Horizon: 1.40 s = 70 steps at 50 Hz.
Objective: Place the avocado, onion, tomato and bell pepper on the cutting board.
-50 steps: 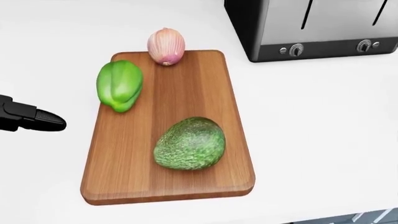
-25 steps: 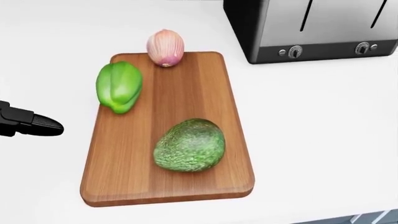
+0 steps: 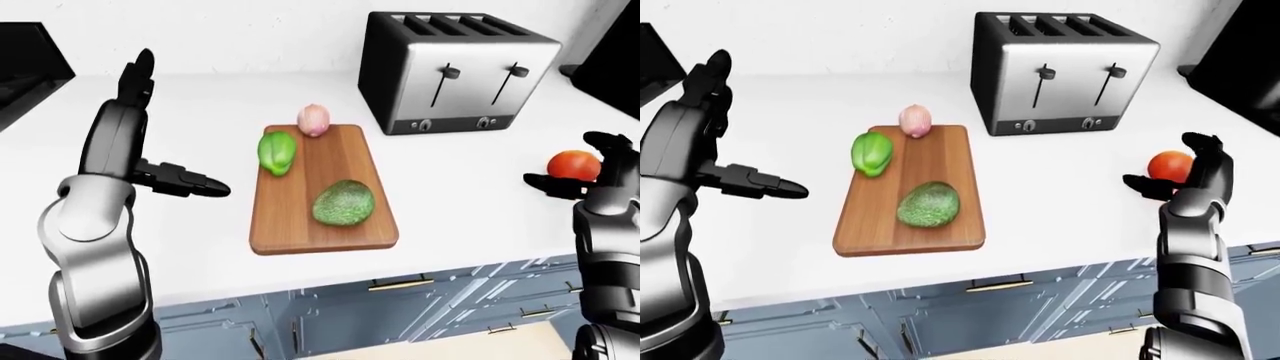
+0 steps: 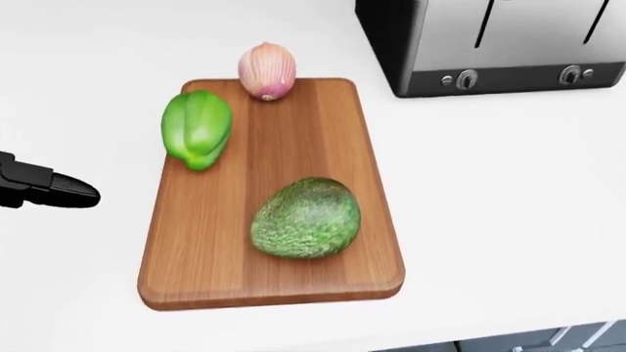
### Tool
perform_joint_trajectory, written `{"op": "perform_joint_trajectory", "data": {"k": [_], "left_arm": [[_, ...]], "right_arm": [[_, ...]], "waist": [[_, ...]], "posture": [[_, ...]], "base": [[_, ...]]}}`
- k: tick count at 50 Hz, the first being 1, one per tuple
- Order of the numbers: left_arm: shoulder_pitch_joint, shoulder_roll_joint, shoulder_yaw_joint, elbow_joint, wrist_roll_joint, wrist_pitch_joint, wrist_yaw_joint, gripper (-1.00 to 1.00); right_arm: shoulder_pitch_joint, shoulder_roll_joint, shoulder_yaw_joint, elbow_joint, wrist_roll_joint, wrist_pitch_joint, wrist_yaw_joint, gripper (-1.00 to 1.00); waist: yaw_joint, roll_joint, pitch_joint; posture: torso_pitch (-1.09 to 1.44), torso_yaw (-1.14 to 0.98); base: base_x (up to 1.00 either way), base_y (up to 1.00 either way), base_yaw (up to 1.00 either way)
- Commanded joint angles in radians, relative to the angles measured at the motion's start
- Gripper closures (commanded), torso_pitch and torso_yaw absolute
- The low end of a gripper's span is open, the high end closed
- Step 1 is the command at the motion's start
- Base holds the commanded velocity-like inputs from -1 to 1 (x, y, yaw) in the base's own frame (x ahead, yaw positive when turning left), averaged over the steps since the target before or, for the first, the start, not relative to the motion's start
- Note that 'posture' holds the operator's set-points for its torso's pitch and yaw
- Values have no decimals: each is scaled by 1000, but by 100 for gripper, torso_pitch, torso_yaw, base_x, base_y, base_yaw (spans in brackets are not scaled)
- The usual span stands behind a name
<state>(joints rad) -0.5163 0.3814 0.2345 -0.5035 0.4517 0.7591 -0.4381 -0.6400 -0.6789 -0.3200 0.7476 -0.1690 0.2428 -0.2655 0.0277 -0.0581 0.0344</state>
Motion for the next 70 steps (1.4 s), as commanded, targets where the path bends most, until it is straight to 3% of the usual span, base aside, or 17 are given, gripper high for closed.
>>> {"op": "perform_joint_trajectory", "data": {"k": [1, 13, 25, 42, 48, 52, 59, 70], "left_arm": [[-25, 11, 8, -29, 4, -24, 9, -100], [-6, 8, 16, -35, 1, -32, 13, -100], [-8, 12, 19, -39, 0, -26, 11, -100], [-17, 13, 14, -34, 5, -27, 9, -100], [-4, 6, 14, -28, 3, -40, 16, -100], [-4, 7, 15, -32, 3, -35, 13, -100], [0, 2, 14, -35, 4, -37, 15, -100], [-16, 6, 10, -27, 5, -33, 13, -100]], "right_arm": [[-19, -23, -7, -24, -16, -5, -9, -28], [-17, -20, -4, -45, -29, 1, 1, 20], [-2, -23, -13, -132, -56, 46, 28, 40], [26, -22, -45, -347, -105, 158, 102, 49], [39, 8, -38, -508, -132, 229, 178, 50], [15, 34, -23, -605, -155, 283, 231, 51], [-122, 115, 66, -663, -208, 348, 290, 51], [-166, 212, 115, -828, -204, 444, 453, 52]], "waist": [[-1, 1, -18], [-4, 5, -21], [-4, 8, -25], [-1, 14, -19], [-1, 15, -18], [-1, 16, -18], [-5, 25, -17], [-4, 35, -16]], "posture": [[0, 0], [0, 0], [0, 0], [0, 0], [0, 0], [0, 0], [0, 0], [0, 0]], "base": [[0, 0, 0], [0, 0, 0], [0, 0, 0], [0, 0, 0], [0, 0, 0], [0, 0, 0], [0, 0, 0], [0, 0, 0]]}}
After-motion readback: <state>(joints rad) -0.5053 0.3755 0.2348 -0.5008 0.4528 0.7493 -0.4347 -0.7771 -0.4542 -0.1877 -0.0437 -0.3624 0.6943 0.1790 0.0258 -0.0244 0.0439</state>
